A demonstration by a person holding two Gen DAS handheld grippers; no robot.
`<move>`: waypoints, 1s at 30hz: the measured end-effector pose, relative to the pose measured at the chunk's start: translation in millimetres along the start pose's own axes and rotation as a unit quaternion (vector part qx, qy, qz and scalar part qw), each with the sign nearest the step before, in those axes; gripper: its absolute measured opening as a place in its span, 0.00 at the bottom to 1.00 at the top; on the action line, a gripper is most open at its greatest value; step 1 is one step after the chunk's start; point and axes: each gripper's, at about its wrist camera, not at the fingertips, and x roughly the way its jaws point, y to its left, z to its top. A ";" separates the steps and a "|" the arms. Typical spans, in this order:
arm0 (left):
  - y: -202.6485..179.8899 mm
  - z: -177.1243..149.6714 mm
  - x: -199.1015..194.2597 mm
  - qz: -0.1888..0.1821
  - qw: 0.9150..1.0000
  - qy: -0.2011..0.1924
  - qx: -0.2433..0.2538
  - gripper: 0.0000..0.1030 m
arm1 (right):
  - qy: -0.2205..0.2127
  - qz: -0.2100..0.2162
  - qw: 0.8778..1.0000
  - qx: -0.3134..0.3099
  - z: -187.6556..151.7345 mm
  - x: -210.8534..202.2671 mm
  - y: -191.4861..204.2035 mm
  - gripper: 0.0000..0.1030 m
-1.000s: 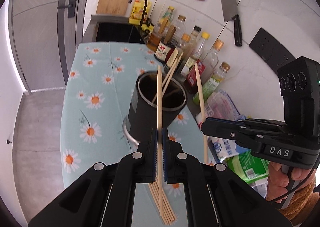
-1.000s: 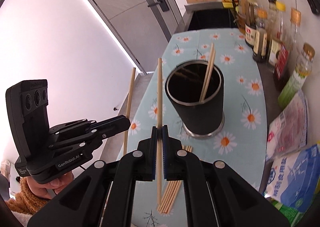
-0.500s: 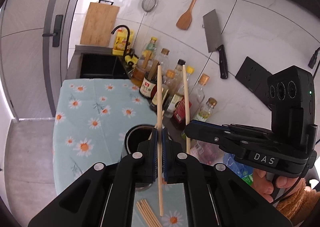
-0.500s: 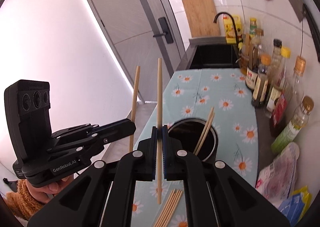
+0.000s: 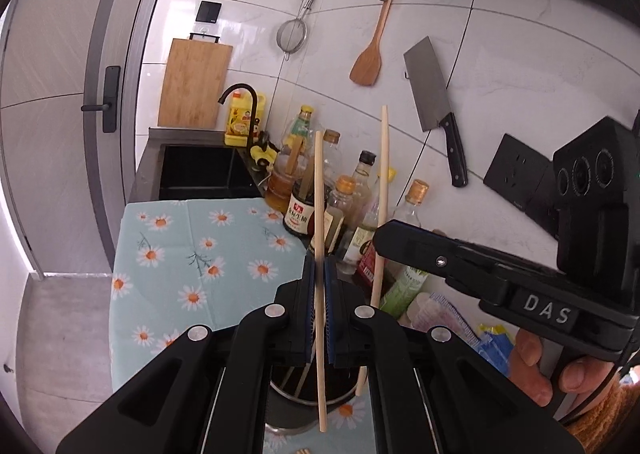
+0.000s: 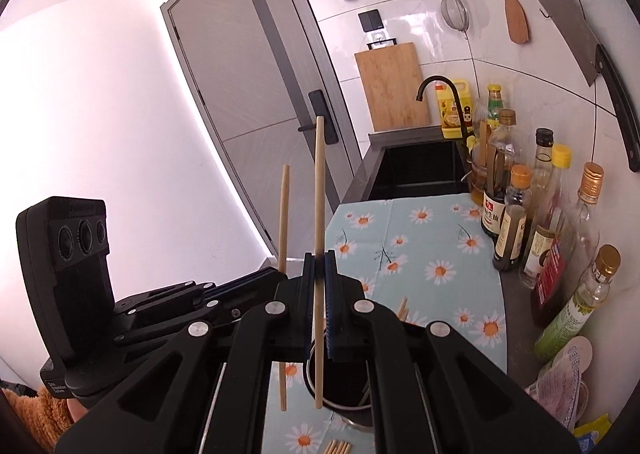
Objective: Organize utensils
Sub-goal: 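Lift both held chopsticks and lower them into the black holder, then open the right tool, then the left tool, releasing chopsticks into the holder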
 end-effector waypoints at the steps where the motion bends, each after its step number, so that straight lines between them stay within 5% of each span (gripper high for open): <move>1: 1.0 1.3 1.3 0.002 1.000 -0.006 0.000 0.04 | -0.002 -0.001 1.000 0.000 -0.1 1.9 -1.9 0.06; 16: 8.7 -10.7 30.5 -0.001 0.998 -0.062 0.019 0.04 | -0.002 0.008 0.999 0.032 -13.2 29.0 -42.2 0.06; 26: 6.7 -23.5 36.7 0.021 0.998 -0.055 0.025 0.05 | 0.014 0.011 0.999 0.039 -18.6 34.7 -47.3 0.06; 28: 7.1 -24.2 32.8 0.023 0.998 -0.056 0.022 0.05 | 0.017 0.014 0.999 0.046 -19.1 34.6 -48.3 0.20; 30: 7.6 -24.5 30.6 0.030 0.998 -0.052 0.018 0.05 | 0.016 0.014 0.999 0.048 -20.7 32.5 -48.2 0.21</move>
